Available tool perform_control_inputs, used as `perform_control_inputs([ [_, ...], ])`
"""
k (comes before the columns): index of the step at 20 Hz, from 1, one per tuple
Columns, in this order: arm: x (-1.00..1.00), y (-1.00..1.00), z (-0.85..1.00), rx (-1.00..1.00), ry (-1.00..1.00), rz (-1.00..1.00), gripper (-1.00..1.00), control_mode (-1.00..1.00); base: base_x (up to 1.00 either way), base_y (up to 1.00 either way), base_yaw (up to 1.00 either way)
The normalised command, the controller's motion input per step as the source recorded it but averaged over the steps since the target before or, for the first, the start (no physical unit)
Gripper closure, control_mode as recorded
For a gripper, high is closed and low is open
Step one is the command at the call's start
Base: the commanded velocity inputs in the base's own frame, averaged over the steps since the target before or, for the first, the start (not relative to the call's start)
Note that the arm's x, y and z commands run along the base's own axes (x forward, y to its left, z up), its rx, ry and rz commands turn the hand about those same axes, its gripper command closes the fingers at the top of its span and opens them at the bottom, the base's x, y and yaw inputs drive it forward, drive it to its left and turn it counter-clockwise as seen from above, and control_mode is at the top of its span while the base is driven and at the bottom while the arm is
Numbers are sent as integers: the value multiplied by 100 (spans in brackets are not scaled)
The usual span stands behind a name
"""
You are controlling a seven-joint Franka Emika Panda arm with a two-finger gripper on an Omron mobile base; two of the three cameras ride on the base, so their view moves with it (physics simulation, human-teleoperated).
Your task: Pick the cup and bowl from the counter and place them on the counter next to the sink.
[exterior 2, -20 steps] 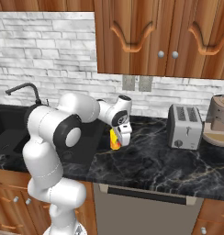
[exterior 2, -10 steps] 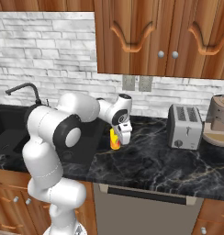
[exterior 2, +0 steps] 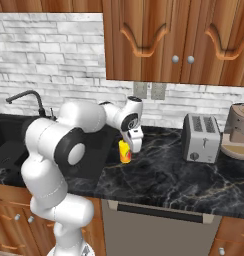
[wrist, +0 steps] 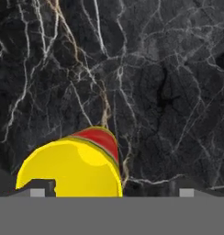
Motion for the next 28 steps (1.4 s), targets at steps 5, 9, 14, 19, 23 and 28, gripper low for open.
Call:
perform_control_inputs([
  [5,-20,1,27,0,-5,2,-100,-100,0,0,0],
  [9,-65,18,12,0,-13,9,-100,-100,0,0,0],
  [14,-81,27,21,0,-18,15,-100,-100,0,0,0],
  [19,-85,30,37,-3,-19,18,-100,-100,0,0,0],
  [23,-83,46,58,-10,-21,24,-100,-100,0,0,0],
  [28,-96,49,63,-12,-23,28,-100,-100,0,0,0],
])
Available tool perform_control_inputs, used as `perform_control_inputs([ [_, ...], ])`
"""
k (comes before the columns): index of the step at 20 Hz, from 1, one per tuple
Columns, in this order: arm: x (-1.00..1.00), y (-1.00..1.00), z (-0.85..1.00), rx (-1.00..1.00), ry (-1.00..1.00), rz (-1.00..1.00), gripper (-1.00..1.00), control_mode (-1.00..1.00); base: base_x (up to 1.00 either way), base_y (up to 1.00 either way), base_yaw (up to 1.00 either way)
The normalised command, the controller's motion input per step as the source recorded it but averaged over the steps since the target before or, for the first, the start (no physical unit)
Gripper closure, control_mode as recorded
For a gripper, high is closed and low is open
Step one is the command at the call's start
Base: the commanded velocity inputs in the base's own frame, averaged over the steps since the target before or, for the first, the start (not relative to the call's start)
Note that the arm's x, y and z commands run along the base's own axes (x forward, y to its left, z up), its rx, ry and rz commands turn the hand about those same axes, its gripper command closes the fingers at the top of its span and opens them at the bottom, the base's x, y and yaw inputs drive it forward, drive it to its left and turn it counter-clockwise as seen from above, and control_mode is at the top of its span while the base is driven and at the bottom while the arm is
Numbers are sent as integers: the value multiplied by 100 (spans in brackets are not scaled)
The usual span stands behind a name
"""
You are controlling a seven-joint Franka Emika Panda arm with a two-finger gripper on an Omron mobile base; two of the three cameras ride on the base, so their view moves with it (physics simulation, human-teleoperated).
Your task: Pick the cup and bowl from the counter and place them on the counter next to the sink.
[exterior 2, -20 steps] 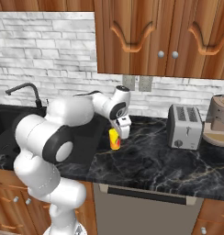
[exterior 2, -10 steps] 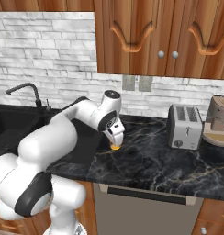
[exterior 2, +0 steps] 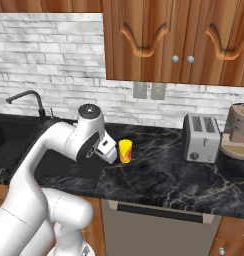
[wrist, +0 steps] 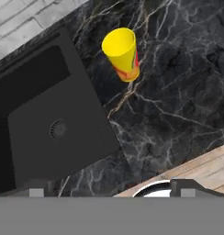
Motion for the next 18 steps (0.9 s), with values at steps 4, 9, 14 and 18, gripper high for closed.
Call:
perform_control_inputs([
  [4,-98,45,67,-22,-20,38,-100,-100,0,0,0],
  [9,-100,39,62,-25,-17,39,-100,-100,0,0,0],
  [14,-100,32,60,-22,-16,37,-100,-100,0,0,0],
  [18,-74,13,19,-9,-11,16,-100,-100,0,0,0],
])
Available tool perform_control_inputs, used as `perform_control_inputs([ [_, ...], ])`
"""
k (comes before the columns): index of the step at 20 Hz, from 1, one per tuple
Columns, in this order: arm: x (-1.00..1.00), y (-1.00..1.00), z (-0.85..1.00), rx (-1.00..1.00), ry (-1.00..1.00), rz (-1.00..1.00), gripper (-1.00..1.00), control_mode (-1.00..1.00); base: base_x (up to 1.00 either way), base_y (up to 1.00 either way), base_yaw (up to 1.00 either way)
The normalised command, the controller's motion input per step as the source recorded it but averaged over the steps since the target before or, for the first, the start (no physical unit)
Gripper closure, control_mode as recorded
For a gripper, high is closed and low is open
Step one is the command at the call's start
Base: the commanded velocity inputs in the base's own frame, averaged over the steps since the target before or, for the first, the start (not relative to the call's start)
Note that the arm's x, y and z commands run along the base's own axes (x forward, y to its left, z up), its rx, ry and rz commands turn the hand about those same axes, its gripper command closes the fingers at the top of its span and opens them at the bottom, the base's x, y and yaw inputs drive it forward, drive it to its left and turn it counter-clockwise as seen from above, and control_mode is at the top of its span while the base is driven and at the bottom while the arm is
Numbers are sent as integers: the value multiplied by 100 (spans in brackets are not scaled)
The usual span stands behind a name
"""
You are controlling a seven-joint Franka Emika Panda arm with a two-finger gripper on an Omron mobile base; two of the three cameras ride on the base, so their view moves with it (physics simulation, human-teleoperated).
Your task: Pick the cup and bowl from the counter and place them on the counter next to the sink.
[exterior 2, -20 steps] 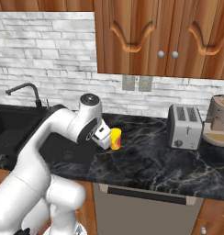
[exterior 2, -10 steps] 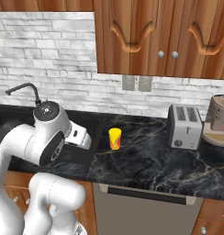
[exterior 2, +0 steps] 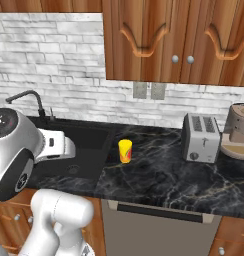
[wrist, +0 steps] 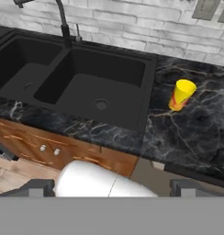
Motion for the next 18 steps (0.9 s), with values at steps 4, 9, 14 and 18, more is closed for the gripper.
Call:
perform_control_inputs([
  [4,-4,0,0,0,0,0,-100,-100,0,0,0],
  [9,0,0,0,0,0,0,-100,-100,0,0,0],
  [14,0,0,0,0,0,0,-100,100,0,0,0],
  [18,0,0,0,0,0,0,-100,100,0,1,0],
])
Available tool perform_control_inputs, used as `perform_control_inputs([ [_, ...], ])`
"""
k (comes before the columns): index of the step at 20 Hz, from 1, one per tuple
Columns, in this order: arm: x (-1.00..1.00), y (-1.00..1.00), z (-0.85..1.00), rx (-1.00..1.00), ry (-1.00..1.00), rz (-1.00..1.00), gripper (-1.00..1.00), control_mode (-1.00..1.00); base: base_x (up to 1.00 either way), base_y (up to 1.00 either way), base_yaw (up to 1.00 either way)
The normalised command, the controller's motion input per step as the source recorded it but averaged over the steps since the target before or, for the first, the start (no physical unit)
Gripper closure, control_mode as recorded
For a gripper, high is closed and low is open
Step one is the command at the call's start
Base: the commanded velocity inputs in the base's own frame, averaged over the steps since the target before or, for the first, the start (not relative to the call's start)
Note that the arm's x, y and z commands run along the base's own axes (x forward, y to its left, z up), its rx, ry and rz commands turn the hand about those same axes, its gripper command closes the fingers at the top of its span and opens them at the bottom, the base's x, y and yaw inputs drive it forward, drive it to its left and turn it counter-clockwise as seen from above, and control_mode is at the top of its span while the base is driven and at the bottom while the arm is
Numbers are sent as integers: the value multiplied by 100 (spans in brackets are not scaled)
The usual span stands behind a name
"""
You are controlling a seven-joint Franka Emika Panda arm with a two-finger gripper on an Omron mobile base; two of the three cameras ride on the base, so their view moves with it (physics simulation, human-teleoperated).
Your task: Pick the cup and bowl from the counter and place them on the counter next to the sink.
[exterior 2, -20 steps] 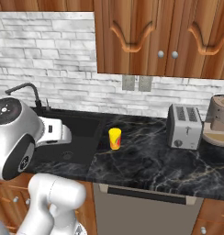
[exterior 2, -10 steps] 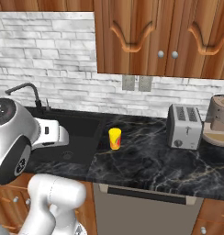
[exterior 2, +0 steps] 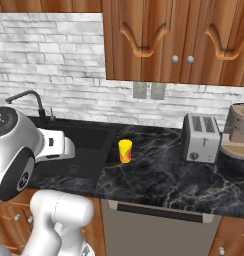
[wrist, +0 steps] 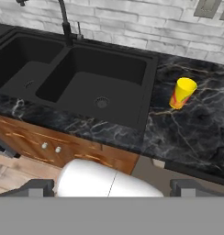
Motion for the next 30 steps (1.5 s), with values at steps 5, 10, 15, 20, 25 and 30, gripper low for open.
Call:
perform_control_inputs([
  [5,0,0,0,0,0,0,-100,100,-39,58,0],
  [10,0,0,0,0,0,0,-100,100,-91,100,0],
  [15,0,0,0,0,0,0,-100,100,-82,100,-1],
  [20,0,0,0,0,0,0,-100,100,-19,100,-20],
  [25,0,0,0,0,0,0,-100,100,0,100,-33],
  [30,0,0,0,0,0,0,-100,100,0,100,-32],
])
